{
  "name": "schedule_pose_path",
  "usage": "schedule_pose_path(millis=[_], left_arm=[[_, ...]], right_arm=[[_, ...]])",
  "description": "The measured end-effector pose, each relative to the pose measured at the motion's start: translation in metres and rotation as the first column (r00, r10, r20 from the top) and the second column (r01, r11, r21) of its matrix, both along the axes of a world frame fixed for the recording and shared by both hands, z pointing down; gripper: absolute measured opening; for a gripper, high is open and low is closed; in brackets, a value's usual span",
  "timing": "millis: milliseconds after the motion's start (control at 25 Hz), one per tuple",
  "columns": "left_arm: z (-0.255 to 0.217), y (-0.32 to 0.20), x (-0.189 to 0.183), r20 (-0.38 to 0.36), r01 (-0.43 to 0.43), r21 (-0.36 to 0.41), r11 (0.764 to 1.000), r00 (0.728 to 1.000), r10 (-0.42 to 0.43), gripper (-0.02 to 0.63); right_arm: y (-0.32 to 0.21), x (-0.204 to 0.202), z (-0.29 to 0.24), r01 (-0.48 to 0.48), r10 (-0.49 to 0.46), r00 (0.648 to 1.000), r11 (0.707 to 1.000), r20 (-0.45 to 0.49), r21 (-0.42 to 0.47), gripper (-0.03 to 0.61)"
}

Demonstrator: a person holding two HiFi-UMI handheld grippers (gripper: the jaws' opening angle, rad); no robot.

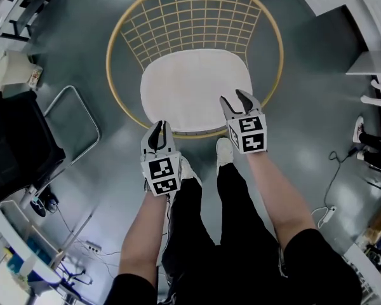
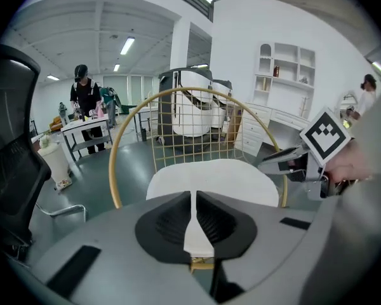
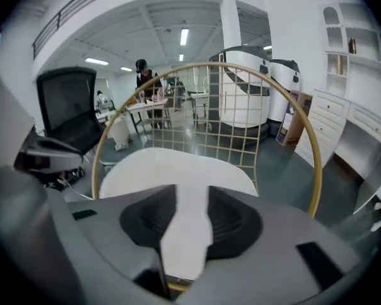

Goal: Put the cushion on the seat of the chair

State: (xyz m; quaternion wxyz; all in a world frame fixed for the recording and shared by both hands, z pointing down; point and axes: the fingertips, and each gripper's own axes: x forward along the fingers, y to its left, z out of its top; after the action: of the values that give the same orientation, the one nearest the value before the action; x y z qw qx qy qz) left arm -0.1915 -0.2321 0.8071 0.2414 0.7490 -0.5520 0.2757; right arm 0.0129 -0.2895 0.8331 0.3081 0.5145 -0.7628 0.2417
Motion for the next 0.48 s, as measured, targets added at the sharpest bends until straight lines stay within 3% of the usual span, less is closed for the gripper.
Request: schedule_pose_path(millis=[40, 80, 160, 480], left_arm=[[-0.011, 0.001, -0.001, -0.008, -0.004, 0.006, 1.0, 1.0, 0.004, 0.029], [-0.022, 0.002, -0.002, -0.019, -0.008, 0.013, 1.0, 1.0, 0.009, 0.025], [-0.049, 0.004, -0.002, -0.045, -0.021, 0.029, 0.999, 0.999, 0.022, 0.019], [-0.179, 0.018, -0.008, -0.078, -0.071, 0.132, 0.989, 0.994, 0.081, 0.018]], right_arm=[[0.002, -0.007, -0.016, 0.003, -0.003, 0.998, 1.0, 0.059, 0.01, 0.071], [0.004, -0.015, -0.032, 0.006, -0.008, 0.993, 1.0, 0.117, 0.018, 0.012], [0.01, -0.027, -0.064, 0.024, -0.03, 0.984, 0.999, 0.178, 0.036, 0.012], [0.037, -0.054, -0.199, 0.094, -0.112, 0.982, 0.988, 0.153, 0.124, 0.012]])
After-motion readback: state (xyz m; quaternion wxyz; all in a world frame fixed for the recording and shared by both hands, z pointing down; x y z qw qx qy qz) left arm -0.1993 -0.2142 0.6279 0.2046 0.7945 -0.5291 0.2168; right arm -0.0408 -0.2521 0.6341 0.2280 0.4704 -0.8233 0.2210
